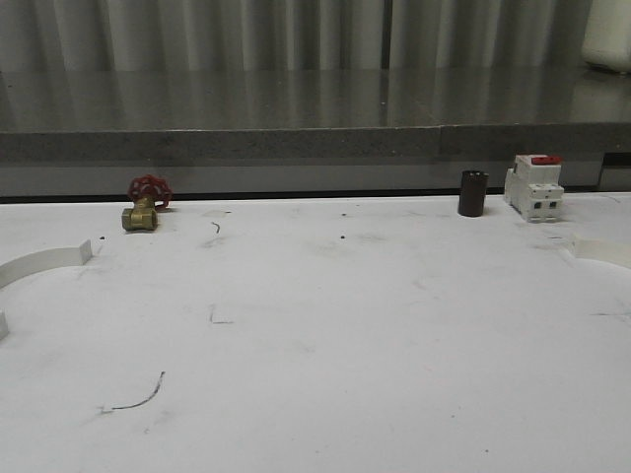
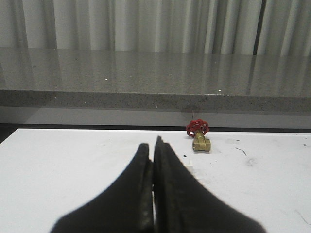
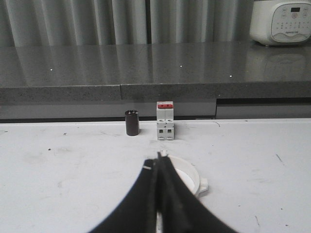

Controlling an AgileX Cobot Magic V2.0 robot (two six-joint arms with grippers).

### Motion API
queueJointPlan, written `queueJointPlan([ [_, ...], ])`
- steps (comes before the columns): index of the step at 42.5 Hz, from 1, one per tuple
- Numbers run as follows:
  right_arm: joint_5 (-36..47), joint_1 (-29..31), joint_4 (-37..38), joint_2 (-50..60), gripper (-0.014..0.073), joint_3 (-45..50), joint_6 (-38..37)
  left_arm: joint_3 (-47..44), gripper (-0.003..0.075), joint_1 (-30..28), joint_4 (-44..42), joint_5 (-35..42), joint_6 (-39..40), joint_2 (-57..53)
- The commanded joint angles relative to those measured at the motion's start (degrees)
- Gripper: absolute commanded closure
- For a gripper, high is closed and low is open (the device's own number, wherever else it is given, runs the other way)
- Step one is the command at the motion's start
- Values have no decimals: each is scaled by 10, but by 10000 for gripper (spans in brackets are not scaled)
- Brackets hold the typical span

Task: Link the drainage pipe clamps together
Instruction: 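Move the left gripper toward the white clamp half near it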

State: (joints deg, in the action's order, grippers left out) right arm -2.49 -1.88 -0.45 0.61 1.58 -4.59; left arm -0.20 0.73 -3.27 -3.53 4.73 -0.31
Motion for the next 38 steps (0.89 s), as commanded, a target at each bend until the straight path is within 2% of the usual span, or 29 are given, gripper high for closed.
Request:
queueJointPlan([
  [1, 50, 4, 4, 9, 713, -3, 1, -13, 741, 5, 2, 47, 6, -5],
  [27, 50, 4, 4, 9, 713, -3, 1, -13, 741, 5, 2, 47, 6, -5],
  [34, 71, 4, -1, 9, 713, -6, 2, -12, 741, 5, 2, 73, 6, -5],
  [38, 54, 4, -4, 9, 713, -38, 2, 7, 741, 5, 2, 94, 6, -5],
])
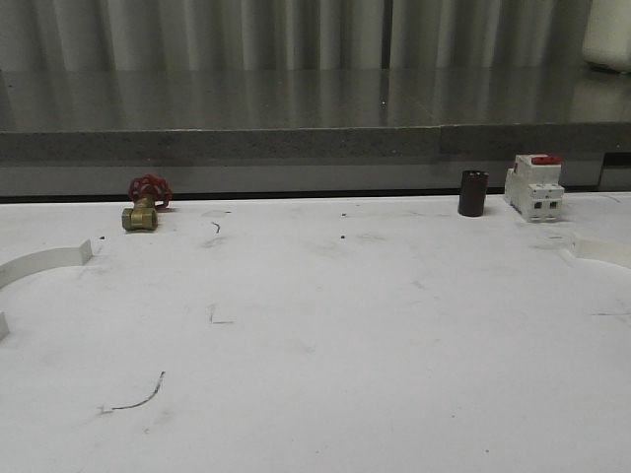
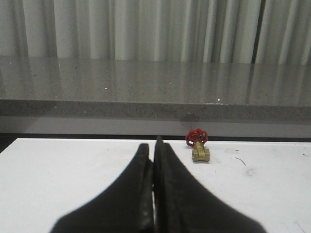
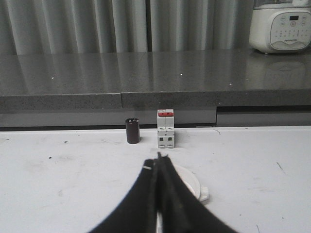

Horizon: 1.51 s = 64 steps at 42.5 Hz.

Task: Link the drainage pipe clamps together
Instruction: 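Move the left gripper toward the white clamp half near it, then lower the left gripper and grasp the white clamp half's flange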

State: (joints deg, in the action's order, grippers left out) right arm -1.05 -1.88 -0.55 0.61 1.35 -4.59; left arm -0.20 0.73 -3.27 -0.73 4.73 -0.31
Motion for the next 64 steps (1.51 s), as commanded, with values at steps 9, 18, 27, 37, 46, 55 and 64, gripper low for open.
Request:
queueJointPlan([
  [9, -84, 4, -3, -16, 713, -174, 2, 120, 741, 5, 2, 46, 6, 10],
  [18, -187, 4, -3, -136, 713, -326, 2, 293, 741, 5, 2, -113, 6, 119],
  [27, -285, 4, -3, -267, 713, -368, 2, 340, 741, 5, -1, -184, 6, 241],
  [37, -321, 4, -3, -343, 713, -368, 2, 340, 741, 5, 4, -190, 6, 317],
  [46, -333, 4, -2, -362, 708, -368, 4, 340, 741, 5, 4, -207, 6, 347],
  [55, -335, 4, -2, -362, 400, -368, 9, 340, 688, 5, 4, -223, 6, 364],
  [64, -335, 4, -3, -362, 165, -368, 9, 351, 280, 5, 4, -252, 6, 386],
])
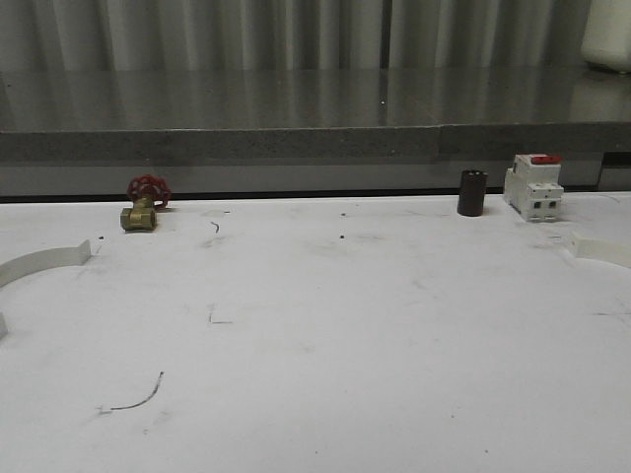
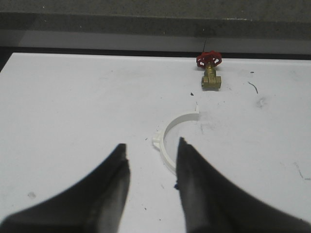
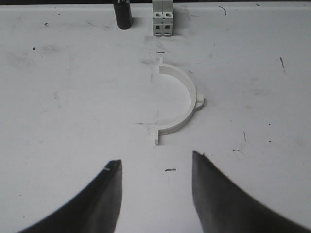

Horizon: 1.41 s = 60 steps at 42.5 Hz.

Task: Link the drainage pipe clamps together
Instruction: 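Lower the left gripper and grasp the white clamp half's flange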

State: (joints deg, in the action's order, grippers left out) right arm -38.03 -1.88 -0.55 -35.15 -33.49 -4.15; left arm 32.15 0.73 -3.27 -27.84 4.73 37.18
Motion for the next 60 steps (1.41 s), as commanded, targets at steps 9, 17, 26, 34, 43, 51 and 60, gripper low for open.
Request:
queueJointPlan([
  [9, 35, 4, -3, -4, 169, -20, 5, 102, 228, 10, -10, -81, -22, 97],
  [17, 35, 4, -3, -4, 169, -20, 5, 157, 228, 45, -13, -94, -25, 215],
  [26, 35, 4, -3, -4, 169, -20, 5, 228, 228, 47, -21, -111, -25, 355],
  [34, 35, 4, -3, -4, 169, -20, 5, 290, 228, 46, -39, -130, -25, 477],
  [43, 35, 4, -3, -4, 169, -20, 5, 337, 228, 25, -34, -139, -25, 583],
  [51, 35, 4, -3, -4, 169, -20, 5, 359, 228, 25, -28, -106, -25, 639],
  [60, 35, 4, -3, -4, 169, -20, 5, 391, 228, 25, -21, -99, -25, 683],
])
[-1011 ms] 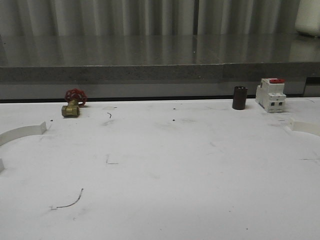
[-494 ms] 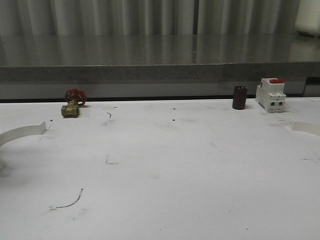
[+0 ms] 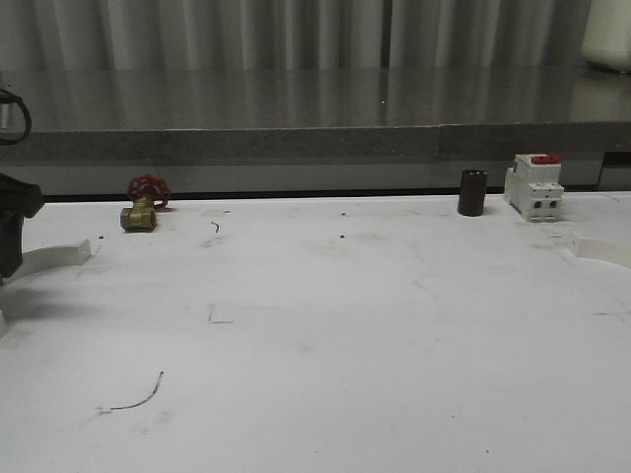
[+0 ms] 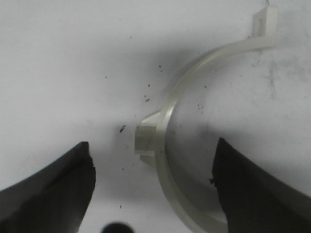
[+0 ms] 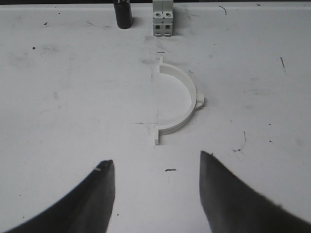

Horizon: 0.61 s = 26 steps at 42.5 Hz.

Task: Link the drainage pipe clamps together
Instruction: 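Lower the left gripper and grasp the white clamp half's flange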

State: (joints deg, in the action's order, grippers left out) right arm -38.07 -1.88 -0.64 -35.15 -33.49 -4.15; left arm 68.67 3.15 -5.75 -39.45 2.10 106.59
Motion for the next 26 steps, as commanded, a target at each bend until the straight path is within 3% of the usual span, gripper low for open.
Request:
queueJointPlan([
  [1, 35, 4, -2, -4, 169, -20, 5, 31, 228, 0, 3, 15, 2, -9],
  [21, 35, 4, -2, -4, 169, -20, 5, 55, 231, -29, 75, 0, -85, 27],
  [26, 35, 4, -2, -4, 169, -20, 5, 55, 288, -32, 90, -7, -89, 27],
])
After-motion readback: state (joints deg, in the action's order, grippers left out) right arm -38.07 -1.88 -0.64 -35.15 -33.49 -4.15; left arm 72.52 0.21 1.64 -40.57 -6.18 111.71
